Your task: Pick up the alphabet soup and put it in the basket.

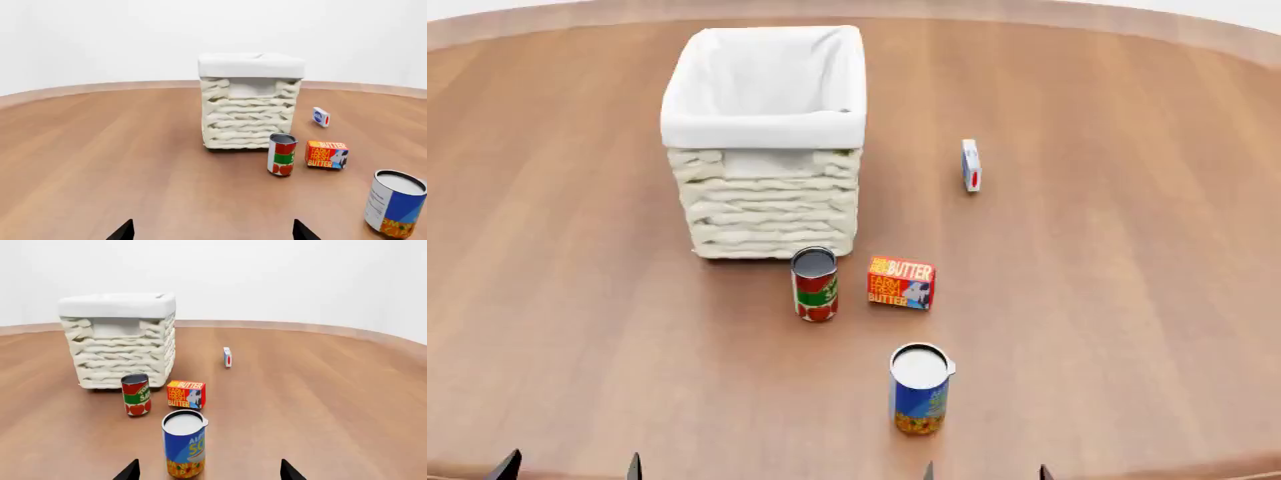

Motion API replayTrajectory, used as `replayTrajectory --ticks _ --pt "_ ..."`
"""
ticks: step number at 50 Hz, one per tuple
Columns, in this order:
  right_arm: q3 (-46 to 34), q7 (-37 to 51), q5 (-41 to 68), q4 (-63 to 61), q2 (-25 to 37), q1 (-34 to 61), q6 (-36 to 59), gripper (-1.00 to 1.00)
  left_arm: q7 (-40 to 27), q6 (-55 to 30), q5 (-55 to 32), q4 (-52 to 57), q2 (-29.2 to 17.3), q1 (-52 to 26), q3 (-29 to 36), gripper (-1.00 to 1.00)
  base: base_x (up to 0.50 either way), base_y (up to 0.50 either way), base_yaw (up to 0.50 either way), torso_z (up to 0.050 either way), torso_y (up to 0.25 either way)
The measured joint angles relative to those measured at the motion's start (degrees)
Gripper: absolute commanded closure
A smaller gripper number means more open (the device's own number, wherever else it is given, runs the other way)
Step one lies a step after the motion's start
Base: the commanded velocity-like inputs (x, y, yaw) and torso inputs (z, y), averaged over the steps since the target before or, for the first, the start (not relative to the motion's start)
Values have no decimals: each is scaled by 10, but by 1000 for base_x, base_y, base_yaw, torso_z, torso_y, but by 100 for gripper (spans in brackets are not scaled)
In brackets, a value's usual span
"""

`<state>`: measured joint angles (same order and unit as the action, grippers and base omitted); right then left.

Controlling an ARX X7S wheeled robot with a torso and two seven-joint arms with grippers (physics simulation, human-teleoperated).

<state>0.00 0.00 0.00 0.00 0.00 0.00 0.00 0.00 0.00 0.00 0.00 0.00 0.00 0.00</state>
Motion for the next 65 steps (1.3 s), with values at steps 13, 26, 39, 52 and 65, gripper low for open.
replayTrajectory --ticks 13,26,39,52,65 --pt "-23 24 19 -81 19 -8 45 -100 -20 -29 -10 77 -17 20 16 -100 0 0 0 0 0" --pt "-36 43 37 -137 35 -18 71 -100 -40 -53 -18 129 -34 33 33 -100 0 0 0 0 0" --pt "-43 64 67 -297 54 -37 138 -100 -65 -112 -17 317 -54 95 34 -100 0 0 0 0 0" --pt "-51 85 85 -441 71 -47 198 -100 -84 -151 -20 474 -70 139 30 -100 0 0 0 0 0" --pt "-57 97 97 -474 80 -46 219 -100 -97 -164 -22 509 -80 148 32 -100 253 0 0 0 0"
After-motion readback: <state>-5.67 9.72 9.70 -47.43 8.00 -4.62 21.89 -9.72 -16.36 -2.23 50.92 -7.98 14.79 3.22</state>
